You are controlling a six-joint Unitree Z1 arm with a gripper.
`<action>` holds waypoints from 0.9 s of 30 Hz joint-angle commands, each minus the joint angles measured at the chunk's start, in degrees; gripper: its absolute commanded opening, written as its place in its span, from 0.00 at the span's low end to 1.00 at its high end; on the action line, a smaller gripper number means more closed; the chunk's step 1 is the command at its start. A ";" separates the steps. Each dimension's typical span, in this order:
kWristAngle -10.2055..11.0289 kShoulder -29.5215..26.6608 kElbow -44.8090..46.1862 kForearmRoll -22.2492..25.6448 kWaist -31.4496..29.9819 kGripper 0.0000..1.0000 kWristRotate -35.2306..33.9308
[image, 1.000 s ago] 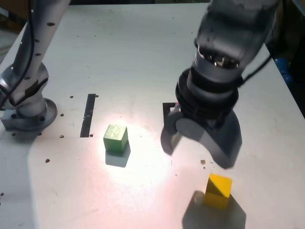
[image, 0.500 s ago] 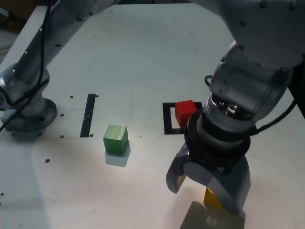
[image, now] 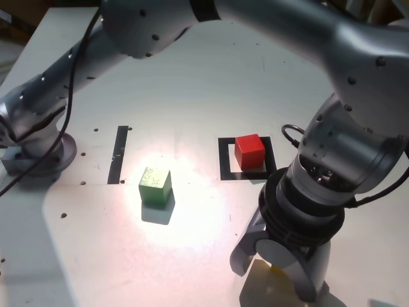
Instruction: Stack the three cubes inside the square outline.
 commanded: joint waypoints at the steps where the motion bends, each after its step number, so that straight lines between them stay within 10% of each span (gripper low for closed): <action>1: 0.21 0.19 -0.08 0.45 0.13 0.49 -0.23; 7: 1.04 0.35 -0.58 0.13 0.13 0.33 -0.28; 27: 2.91 -3.31 1.95 0.83 0.33 0.32 -0.28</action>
